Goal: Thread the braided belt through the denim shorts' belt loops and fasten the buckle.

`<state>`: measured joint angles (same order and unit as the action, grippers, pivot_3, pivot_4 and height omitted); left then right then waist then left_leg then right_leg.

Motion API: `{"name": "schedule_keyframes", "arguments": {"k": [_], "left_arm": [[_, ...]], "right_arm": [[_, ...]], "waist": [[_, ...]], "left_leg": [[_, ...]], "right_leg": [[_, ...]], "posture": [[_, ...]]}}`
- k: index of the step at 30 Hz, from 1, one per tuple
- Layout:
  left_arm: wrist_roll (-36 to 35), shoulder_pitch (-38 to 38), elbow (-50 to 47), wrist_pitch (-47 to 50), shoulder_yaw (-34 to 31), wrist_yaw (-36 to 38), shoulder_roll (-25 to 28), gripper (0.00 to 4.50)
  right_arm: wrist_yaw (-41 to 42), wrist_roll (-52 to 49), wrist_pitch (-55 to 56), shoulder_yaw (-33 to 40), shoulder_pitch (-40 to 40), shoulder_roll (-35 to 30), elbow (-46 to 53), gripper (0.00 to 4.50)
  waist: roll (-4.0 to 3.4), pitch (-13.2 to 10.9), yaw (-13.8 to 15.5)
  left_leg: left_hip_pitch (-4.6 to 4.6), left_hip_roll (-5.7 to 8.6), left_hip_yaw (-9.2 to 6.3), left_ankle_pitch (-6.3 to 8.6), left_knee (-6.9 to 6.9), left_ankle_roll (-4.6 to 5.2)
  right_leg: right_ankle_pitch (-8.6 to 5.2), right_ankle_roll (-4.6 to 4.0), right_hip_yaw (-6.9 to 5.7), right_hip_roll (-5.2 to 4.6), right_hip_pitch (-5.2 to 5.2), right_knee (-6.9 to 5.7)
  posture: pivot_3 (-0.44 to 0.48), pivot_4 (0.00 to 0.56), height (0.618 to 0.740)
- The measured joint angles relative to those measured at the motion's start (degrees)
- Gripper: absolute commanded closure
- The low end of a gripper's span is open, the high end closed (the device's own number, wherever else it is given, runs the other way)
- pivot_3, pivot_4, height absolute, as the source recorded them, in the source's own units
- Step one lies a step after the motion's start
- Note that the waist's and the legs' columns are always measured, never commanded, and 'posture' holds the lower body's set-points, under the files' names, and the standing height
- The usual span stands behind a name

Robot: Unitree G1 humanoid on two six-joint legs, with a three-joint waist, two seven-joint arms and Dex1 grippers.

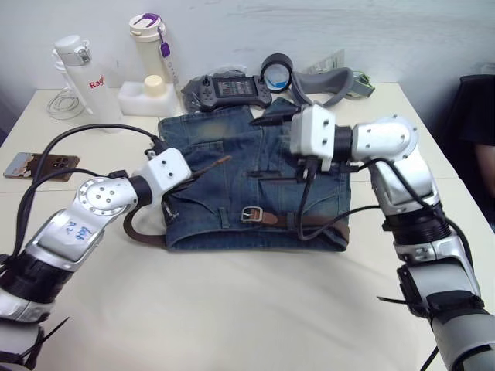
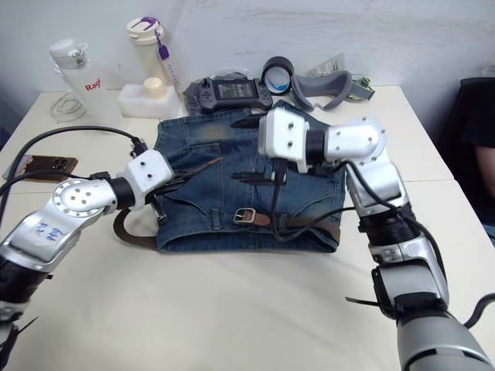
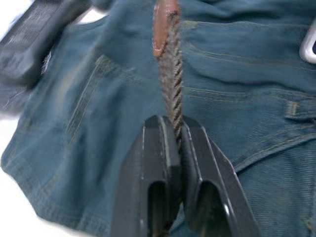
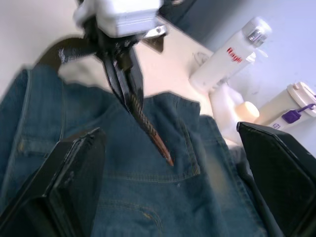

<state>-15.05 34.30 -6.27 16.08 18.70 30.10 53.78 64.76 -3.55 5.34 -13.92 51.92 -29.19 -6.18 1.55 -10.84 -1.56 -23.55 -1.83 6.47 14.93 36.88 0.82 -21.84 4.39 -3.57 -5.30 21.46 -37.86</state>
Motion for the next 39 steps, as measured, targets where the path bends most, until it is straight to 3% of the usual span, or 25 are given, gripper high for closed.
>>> {"name": "schedule_keyframes", "arguments": {"k": [10, 13, 20, 25, 27, 30, 32, 34, 36, 37, 39], "left_arm": [[10.13, 4.45, 5.25, -10.86, -0.09, 10.80, -6.48, 4.45], [11.61, 5.04, 5.55, -11.33, -0.92, 11.63, -7.80, 4.50], [13.70, 5.45, 6.29, -10.90, -3.45, 12.60, -9.87, 4.50], [13.29, 4.86, 4.63, -7.78, -5.74, 13.35, -11.17, 4.50], [11.29, 3.86, 3.43, -4.52, -7.61, 13.87, -12.05, 3.83], [1.03, 2.76, -1.05, 7.85, -14.46, 14.21, -14.57, 2.66], [-8.82, 3.55, -3.92, 23.50, -21.34, 13.25, -14.41, 1.83], [-18.34, 3.57, -7.17, 42.47, -27.97, 13.00, -9.65, 0.90], [-25.45, 6.09, -9.44, 57.18, -34.38, 11.20, -12.47, 0.07], [-30.53, 9.00, -9.89, 66.01, -38.75, 9.09, -16.17, 0.03], [-38.42, 11.27, -9.62, 72.51, -42.49, 5.50, -17.87, 0.03]], "right_arm": [[-8.22, 11.88, 8.55, -3.94, -1.35, 0.62, -3.87, 0.00], [-9.18, 13.36, 9.63, -3.94, -1.35, 0.62, -5.61, 0.84], [-9.30, 13.43, 11.13, -3.94, -1.48, 0.63, -8.28, 4.33], [-10.15, 12.98, 12.31, -3.63, -1.46, 0.74, -9.10, 4.46], [-10.58, 12.83, 13.38, -3.63, -1.35, 0.93, -9.87, 4.50], [-11.64, 13.41, 14.87, -3.65, -1.20, 1.13, -12.44, 4.50], [-13.00, 14.37, 16.35, -3.72, -1.00, 1.37, -14.26, 4.50], [-15.37, 16.01, 18.95, -3.73, -0.48, 1.24, -16.41, 4.50], [-17.45, 17.56, 21.15, -3.68, -0.37, 0.91, -18.33, 4.50], [-18.69, 18.47, 22.51, -3.79, -0.27, 1.33, -19.13, 4.50], [-20.03, 19.25, 24.26, -3.98, -0.22, 2.44, -19.20, 4.50]], "waist": [[-0.01, -0.03, -0.03], [-0.01, -0.03, -0.06], [-0.01, -0.03, -0.08], [-0.01, -0.03, -0.11], [-0.01, -0.03, -0.19], [0.00, -0.04, -0.18], [0.01, -0.04, -0.26], [0.00, -0.04, -0.79], [0.02, -0.05, -0.55], [0.06, -0.07, -0.11], [0.07, -0.08, -0.11]], "left_leg": [[-0.12, 0.04, 0.00, 0.02, 0.23, 0.19], [-0.12, 0.04, -0.01, 0.02, 0.25, 0.21], [-0.11, 0.04, -0.04, 0.01, 0.25, 0.23], [-0.11, 0.04, -0.07, 0.01, 0.26, 0.23], [-0.11, 0.03, -0.08, 0.00, 0.26, 0.23], [-0.16, 0.03, -0.18, 0.00, 0.32, 0.22], [-0.16, 0.03, -0.23, 0.00, 0.35, 0.22], [-0.10, 0.04, -0.26, -0.01, 0.25, 0.20], [-0.10, 0.05, -0.43, -0.01, 0.33, 0.20], [-0.15, 0.07, -0.58, -0.02, 0.46, 0.18], [-0.20, 0.08, -0.66, -0.03, 0.55, 0.17]], "right_leg": [[0.01, 0.03, 0.00, -0.11, 0.05, -0.22], [0.01, 0.02, -0.01, -0.12, 0.04, -0.24], [0.02, 0.03, -0.02, -0.13, 0.03, -0.29], [0.01, 0.03, -0.04, -0.12, 0.02, -0.32], [0.01, 0.03, -0.05, -0.12, 0.01, -0.32], [0.01, 0.03, -0.10, -0.13, 0.01, -0.35], [0.01, 0.02, -0.11, -0.12, -0.01, -0.38], [0.01, 0.03, -0.10, -0.12, -0.02, -0.42], [0.01, 0.04, -0.12, -0.11, -0.08, -0.55], [0.01, 0.04, -0.14, -0.10, -0.14, -0.56], [0.01, 0.04, -0.12, -0.09, -0.20, -0.53]], "posture": [[0.000, 0.150, 0.731], [0.000, 0.150, 0.731], [0.000, 0.150, 0.731], [0.000, 0.150, 0.731], [0.000, 0.150, 0.731], [0.000, 0.150, 0.731], [0.000, 0.150, 0.731], [0.000, 0.150, 0.731], [0.000, 0.150, 0.731], [0.000, 0.150, 0.731], [0.000, 0.150, 0.731]]}}
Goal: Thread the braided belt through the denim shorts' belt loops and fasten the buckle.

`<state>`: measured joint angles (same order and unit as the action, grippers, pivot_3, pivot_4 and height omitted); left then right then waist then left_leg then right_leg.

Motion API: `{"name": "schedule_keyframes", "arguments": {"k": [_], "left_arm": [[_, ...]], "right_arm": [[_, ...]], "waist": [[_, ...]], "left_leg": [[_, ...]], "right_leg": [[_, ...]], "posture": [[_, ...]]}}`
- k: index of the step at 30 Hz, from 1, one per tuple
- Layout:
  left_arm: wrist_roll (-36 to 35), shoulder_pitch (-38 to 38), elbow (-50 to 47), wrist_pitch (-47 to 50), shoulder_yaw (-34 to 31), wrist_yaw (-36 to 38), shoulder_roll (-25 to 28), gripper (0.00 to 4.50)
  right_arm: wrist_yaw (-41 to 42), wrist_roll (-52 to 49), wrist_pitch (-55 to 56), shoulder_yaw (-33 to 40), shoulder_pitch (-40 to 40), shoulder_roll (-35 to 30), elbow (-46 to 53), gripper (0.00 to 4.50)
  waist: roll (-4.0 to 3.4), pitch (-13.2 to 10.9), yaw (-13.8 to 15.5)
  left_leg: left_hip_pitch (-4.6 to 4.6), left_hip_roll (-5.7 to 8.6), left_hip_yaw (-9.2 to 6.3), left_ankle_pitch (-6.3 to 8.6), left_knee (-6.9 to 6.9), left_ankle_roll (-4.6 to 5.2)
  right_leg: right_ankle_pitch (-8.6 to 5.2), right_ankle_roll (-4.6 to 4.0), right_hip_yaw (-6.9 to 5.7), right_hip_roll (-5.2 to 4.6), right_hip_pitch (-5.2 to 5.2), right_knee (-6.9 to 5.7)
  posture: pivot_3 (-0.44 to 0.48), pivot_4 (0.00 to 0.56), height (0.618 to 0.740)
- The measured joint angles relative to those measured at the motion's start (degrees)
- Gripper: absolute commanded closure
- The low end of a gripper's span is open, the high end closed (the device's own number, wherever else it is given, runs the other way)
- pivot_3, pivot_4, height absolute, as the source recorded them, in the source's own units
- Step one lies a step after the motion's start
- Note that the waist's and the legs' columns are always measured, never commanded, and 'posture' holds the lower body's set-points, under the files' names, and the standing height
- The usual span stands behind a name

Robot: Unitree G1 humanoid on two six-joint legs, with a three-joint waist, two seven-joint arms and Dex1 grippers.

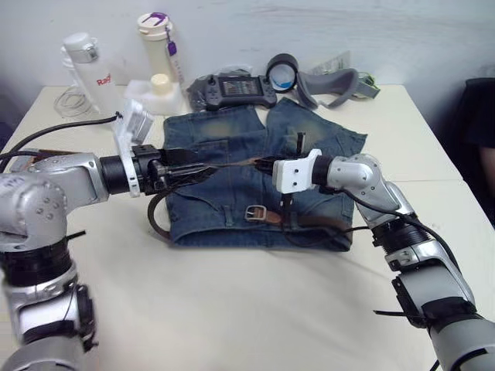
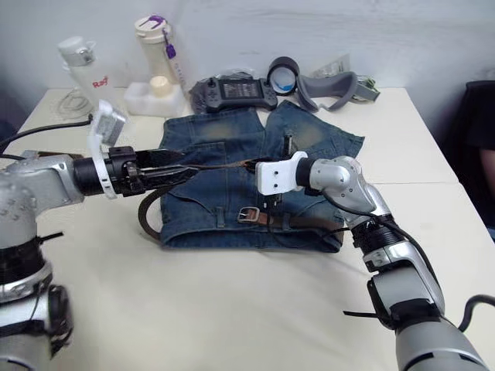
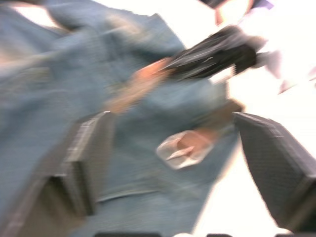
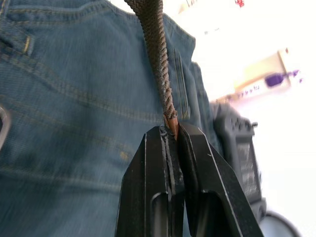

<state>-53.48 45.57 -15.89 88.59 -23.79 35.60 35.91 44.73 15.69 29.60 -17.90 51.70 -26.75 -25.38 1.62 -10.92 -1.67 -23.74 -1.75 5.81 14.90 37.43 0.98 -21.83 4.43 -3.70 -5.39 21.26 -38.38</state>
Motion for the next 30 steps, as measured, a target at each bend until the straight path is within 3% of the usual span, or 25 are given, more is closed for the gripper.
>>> {"name": "schedule_keyframes", "arguments": {"k": [4, 6, 8, 13, 19, 23, 28, 30], "left_arm": [[-25.85, -1.94, 5.47, 2.09, -1.27, -16.06, 0.84, 0.03], [-43.62, -6.87, 7.74, -5.26, 4.47, -30.23, 3.71, 0.03], [-53.49, -10.65, 8.08, -12.67, 9.38, -42.61, 5.07, 0.03], [-57.80, -14.36, 8.20, -22.35, 10.94, -58.67, -0.70, 0.03], [-58.16, -14.28, 8.35, -27.11, 8.19, -69.36, -11.28, 0.03], [-58.38, -13.81, 8.38, -28.93, 5.81, -75.91, -14.98, 0.03], [-58.59, -12.74, 8.39, -29.57, 3.38, -80.11, -16.96, 1.54], [-58.71, -12.64, 8.82, -29.55, 2.18, -81.44, -17.65, 2.60]], "right_arm": [[-2.95, 1.56, 4.04, -0.09, 0.03, 0.63, -1.09, 4.50], [-4.53, 2.12, 6.42, -0.09, 0.04, 0.82, -1.14, 4.50], [-5.82, 2.57, 8.16, -0.09, 0.03, 0.96, -1.14, 4.50], [-7.59, 2.86, 10.44, -0.05, 0.06, 0.98, -0.23, 4.50], [-7.76, 2.60, 10.74, -0.02, 0.07, 0.83, 1.77, 4.50], [-7.71, 2.04, 10.71, 0.00, 0.06, 0.52, 2.80, 4.50], [-7.32, 1.67, 10.39, 0.02, 0.06, 0.45, 2.81, 4.50], [-6.94, 1.48, 10.35, 0.02, 0.05, 0.43, 2.82, 4.50]], "waist": [[0.00, 0.00, -0.15], [0.00, 0.00, -0.26], [0.00, 0.00, -0.28], [0.00, 0.00, 0.00], [0.00, 0.00, 0.09], [0.00, 0.00, 0.04], [0.00, 0.00, 0.10], [0.00, 0.00, 0.11]], "left_leg": [[0.53, 0.02, -0.21, -0.01, -0.14, -0.02], [0.63, 0.02, -0.34, -0.01, -0.23, -0.03], [0.62, 0.03, -0.38, -0.01, -0.22, -0.02], [0.56, 0.09, -0.43, -0.01, -0.12, -0.02], [0.52, 0.10, -0.48, -0.01, -0.07, -0.01], [0.52, 0.08, -0.48, -0.02, -0.10, -0.01], [0.52, 0.09, -0.48, -0.02, -0.10, -0.02], [0.52, 0.09, -0.49, -0.02, -0.09, -0.02]], "right_leg": [[0.00, 0.00, -0.01, 0.00, -0.60, 0.17], [0.00, 0.00, 0.00, 0.00, -0.76, 0.36], [0.00, 0.00, -0.01, 0.00, -0.78, 0.39], [0.00, 0.00, -0.05, 0.01, -0.89, 0.53], [0.00, 0.00, -0.07, 0.06, -0.98, 0.63], [0.00, 0.00, -0.08, 0.09, -0.98, 0.65], [0.00, 0.00, -0.09, 0.10, -0.98, 0.65], [0.00, 0.00, -0.10, 0.10, -0.99, 0.66]], "posture": [[0.000, 0.150, 0.731], [0.000, 0.150, 0.731], [0.000, 0.150, 0.731], [0.000, 0.150, 0.731], [0.000, 0.150, 0.731], [0.000, 0.150, 0.731], [0.000, 0.150, 0.731], [0.000, 0.150, 0.731]]}}
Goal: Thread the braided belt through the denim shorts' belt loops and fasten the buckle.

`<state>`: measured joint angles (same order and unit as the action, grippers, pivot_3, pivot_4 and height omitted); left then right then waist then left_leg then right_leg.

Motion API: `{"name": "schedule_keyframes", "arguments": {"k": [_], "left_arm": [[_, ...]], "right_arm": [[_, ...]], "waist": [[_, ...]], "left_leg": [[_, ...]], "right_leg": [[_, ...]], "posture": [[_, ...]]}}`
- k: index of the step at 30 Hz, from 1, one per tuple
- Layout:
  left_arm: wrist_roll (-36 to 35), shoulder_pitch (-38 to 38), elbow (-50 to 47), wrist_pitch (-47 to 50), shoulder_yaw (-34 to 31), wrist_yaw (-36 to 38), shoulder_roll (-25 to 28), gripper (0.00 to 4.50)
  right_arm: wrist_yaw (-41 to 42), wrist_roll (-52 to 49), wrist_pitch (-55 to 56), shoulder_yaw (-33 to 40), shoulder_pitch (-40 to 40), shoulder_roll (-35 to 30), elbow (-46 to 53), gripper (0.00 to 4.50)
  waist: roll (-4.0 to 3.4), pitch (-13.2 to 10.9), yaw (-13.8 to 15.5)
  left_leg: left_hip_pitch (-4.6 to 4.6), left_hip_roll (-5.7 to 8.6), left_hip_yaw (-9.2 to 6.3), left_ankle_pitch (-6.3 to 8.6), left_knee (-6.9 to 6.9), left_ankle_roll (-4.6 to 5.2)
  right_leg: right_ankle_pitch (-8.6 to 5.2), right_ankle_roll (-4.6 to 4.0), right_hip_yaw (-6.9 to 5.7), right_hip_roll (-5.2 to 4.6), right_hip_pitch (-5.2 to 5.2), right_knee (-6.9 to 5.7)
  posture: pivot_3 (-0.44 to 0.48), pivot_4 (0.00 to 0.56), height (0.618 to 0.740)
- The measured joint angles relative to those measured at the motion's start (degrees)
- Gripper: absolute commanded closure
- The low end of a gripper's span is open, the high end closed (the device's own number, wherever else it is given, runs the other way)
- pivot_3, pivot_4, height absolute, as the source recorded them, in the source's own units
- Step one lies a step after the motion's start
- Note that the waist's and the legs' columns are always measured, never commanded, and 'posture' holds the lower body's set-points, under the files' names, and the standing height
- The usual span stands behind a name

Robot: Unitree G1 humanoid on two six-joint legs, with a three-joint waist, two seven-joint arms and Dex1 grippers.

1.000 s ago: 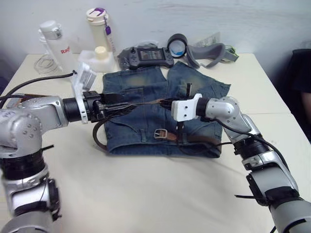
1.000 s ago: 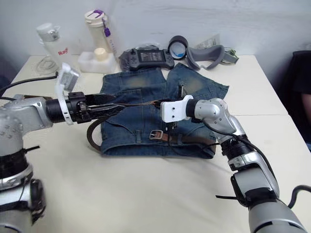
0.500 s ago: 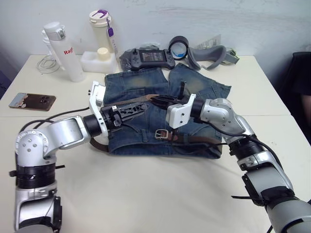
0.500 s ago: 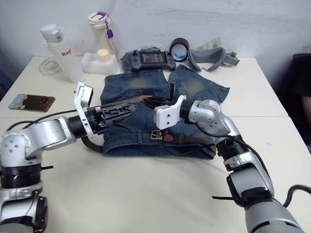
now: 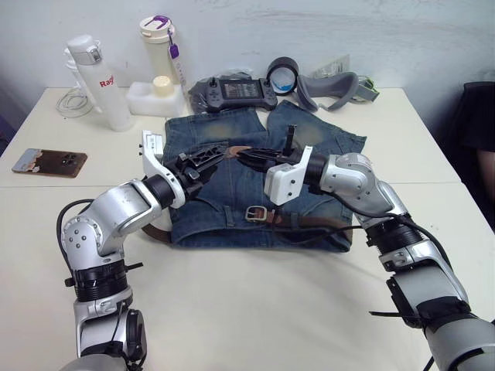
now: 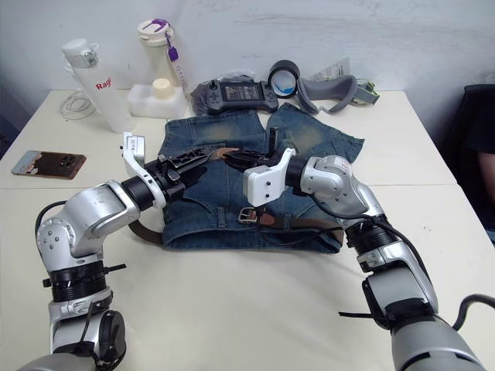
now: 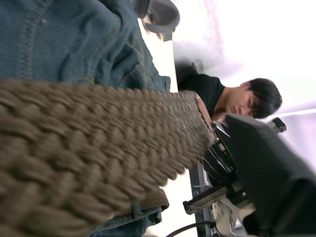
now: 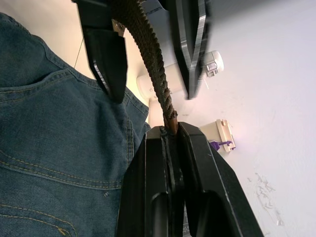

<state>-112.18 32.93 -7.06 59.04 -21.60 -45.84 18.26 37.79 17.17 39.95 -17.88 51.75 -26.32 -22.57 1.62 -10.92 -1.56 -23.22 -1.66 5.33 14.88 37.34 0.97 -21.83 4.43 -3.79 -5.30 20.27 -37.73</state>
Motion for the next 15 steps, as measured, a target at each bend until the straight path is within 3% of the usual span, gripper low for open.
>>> {"name": "schedule_keyframes", "arguments": {"k": [4, 6, 9, 15], "left_arm": [[-0.30, 0.39, 0.36, 0.11, -0.59, -0.63, -0.76, 4.32], [-0.49, 0.47, 0.39, 0.44, -0.82, -0.61, -0.76, 4.47], [-0.63, -0.12, 0.82, 1.96, -0.95, -0.05, 0.41, 4.50], [-0.22, -7.05, 3.54, 8.52, -2.21, 5.96, 10.87, 4.50]], "right_arm": [[0.92, -0.02, -0.13, -0.01, -0.11, -0.01, 0.00, 4.50], [2.45, -2.54, -1.37, 0.00, -0.80, 0.06, 0.33, 4.50], [6.95, -8.33, -4.72, 0.01, -1.54, 0.12, 1.82, 3.34], [18.12, -18.48, -15.86, 0.98, -3.22, -5.76, 7.69, 0.37]], "waist": [[0.00, 0.00, 0.02], [0.00, 0.00, 0.02], [0.00, 0.00, 0.03], [0.00, 0.00, -0.02]], "left_leg": [[0.00, 0.01, 0.00, 0.00, 0.01, 0.00], [0.00, 0.01, -0.01, 0.00, 0.01, 0.00], [0.00, 0.01, -0.01, 0.00, 0.01, 0.00], [0.03, -0.02, -0.04, -0.01, -0.12, -0.02]], "right_leg": [[0.00, 0.00, -0.01, 0.00, -0.02, 0.02], [0.00, 0.00, -0.01, 0.00, -0.03, 0.03], [0.00, 0.00, -0.02, 0.00, -0.04, 0.03], [0.00, 0.00, -0.01, 0.02, -0.05, 0.09]], "posture": [[0.000, 0.150, 0.731], [0.000, 0.150, 0.731], [0.000, 0.150, 0.731], [0.000, 0.150, 0.731]]}}
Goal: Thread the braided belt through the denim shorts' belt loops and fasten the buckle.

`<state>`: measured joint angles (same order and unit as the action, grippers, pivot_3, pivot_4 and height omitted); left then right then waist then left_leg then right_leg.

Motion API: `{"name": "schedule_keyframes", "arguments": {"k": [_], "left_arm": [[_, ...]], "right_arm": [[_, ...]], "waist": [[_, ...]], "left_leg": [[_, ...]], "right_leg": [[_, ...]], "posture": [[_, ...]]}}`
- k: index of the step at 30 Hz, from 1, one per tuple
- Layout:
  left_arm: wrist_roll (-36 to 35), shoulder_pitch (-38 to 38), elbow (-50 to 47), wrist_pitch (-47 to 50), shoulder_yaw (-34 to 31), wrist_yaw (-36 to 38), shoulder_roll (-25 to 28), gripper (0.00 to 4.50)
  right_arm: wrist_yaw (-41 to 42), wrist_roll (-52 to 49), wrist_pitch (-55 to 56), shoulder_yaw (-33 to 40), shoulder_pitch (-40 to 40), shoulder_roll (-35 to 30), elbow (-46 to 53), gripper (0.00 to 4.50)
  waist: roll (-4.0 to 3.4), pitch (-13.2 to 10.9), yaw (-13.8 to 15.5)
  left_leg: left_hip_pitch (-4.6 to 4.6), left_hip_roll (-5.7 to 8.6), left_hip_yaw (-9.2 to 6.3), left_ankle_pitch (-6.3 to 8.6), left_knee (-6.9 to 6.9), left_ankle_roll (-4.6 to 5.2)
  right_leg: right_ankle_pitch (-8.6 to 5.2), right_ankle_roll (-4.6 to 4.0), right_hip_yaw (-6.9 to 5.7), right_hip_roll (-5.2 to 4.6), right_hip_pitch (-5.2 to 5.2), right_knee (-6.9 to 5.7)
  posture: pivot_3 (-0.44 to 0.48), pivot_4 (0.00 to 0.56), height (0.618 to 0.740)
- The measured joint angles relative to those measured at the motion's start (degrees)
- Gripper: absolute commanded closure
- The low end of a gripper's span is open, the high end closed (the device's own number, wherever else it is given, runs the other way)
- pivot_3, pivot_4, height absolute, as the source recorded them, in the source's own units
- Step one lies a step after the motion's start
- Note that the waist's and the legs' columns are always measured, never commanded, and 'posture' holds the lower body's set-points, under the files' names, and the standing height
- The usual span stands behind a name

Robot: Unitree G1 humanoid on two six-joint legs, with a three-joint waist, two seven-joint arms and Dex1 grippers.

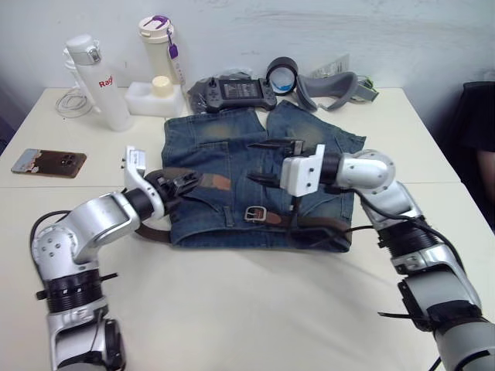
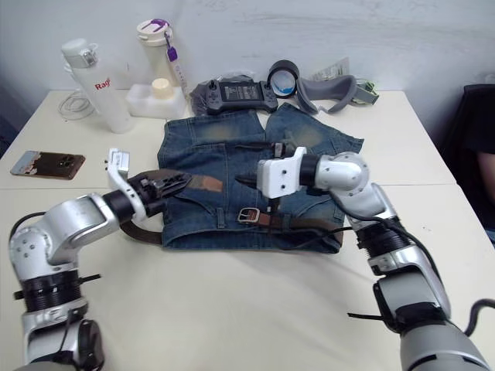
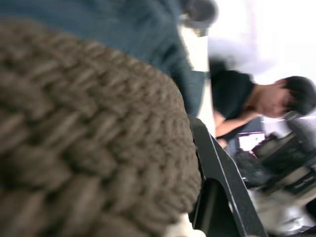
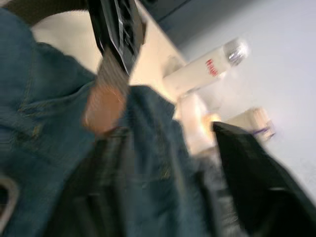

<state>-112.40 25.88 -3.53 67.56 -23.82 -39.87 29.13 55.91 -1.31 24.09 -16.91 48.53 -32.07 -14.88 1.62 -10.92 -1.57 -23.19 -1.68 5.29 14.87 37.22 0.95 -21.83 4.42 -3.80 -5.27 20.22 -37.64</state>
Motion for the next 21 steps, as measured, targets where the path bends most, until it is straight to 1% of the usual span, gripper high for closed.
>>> {"name": "schedule_keyframes", "arguments": {"k": [1, 4, 7, 9, 11, 13, 18, 21], "left_arm": [[0.00, -1.10, -0.01, 1.01, 0.10, 1.60, 1.38, 4.50], [0.03, -5.28, -0.09, 3.35, 0.75, 6.26, 6.63, 4.50], [0.02, -7.61, -0.49, 3.60, 2.05, 8.50, 8.51, 4.50], [0.03, -9.75, -1.48, 2.85, 4.02, 8.71, 9.20, 4.50], [0.04, -10.72, -2.56, 1.73, 6.10, 8.19, 8.75, 4.50], [0.02, -10.68, -3.09, -0.31, 7.21, 7.02, 6.91, 4.50], [0.02, -10.54, -5.23, -7.06, 8.88, 0.77, 0.99, 4.50], [0.02, -10.79, -6.18, -9.46, 9.85, -1.91, -0.67, 4.50]], "right_arm": [[1.93, -1.50, -3.13, 0.00, -0.85, -0.75, 1.09, 0.04], [5.96, -5.91, -12.29, 0.08, -2.55, -2.00, 5.23, 0.04], [7.32, -7.13, -16.18, 1.28, -2.60, -3.09, 7.80, 0.04], [7.69, -7.07, -17.64, 1.71, -2.60, -3.33, 8.70, 0.04], [7.90, -6.85, -18.36, 1.69, -2.60, -3.33, 8.93, 0.04], [7.93, -6.45, -18.64, 1.69, -2.60, -3.32, 9.20, 0.04], [7.42, -5.01, -18.62, 1.69, -2.60, -3.31, 10.10, 0.04], [7.05, -4.55, -18.42, 1.69, -2.60, -3.20, 10.21, 0.04]], "waist": [[0.00, 0.00, 0.02], [-0.01, -0.01, 0.01], [-0.01, -0.01, 0.09], [-0.01, -0.01, 0.09], [-0.01, -0.01, 0.14], [-0.01, -0.01, 0.18], [-0.01, -0.01, 0.14], [-0.01, -0.01, 0.16]], "left_leg": [[-0.02, 0.01, 0.00, 0.00, 0.01, 0.00], [-0.01, 0.01, -0.01, 0.00, 0.03, 0.00], [0.00, 0.01, -0.01, 0.00, 0.01, 0.00], [0.00, 0.04, -0.01, 0.00, 0.00, 0.00], [0.00, 0.04, -0.01, 0.00, 0.00, 0.00], [0.00, 0.04, 0.00, 0.00, 0.01, 0.00], [0.00, 0.04, 0.00, 0.00, 0.01, 0.00], [0.00, 0.04, 0.01, 0.00, 0.03, 0.00]], "right_leg": [[0.00, 0.00, 0.01, -0.02, 0.01, 0.02], [0.00, 0.00, 0.01, -0.03, 0.01, 0.01], [0.00, 0.00, 0.01, -0.04, 0.02, 0.15], [0.00, 0.00, 0.01, -0.08, 0.01, 0.20], [0.00, 0.00, 0.01, -0.08, 0.01, 0.21], [0.00, 0.00, 0.01, -0.08, 0.01, 0.21], [0.00, 0.00, 0.00, -0.08, 0.01, 0.22], [0.00, 0.00, 0.00, -0.08, 0.01, 0.21]], "posture": [[0.000, 0.150, 0.731], [0.000, 0.150, 0.731], [0.000, 0.150, 0.731], [0.000, 0.150, 0.731], [0.000, 0.150, 0.731], [0.000, 0.150, 0.731], [0.000, 0.150, 0.731], [0.000, 0.150, 0.731]]}}
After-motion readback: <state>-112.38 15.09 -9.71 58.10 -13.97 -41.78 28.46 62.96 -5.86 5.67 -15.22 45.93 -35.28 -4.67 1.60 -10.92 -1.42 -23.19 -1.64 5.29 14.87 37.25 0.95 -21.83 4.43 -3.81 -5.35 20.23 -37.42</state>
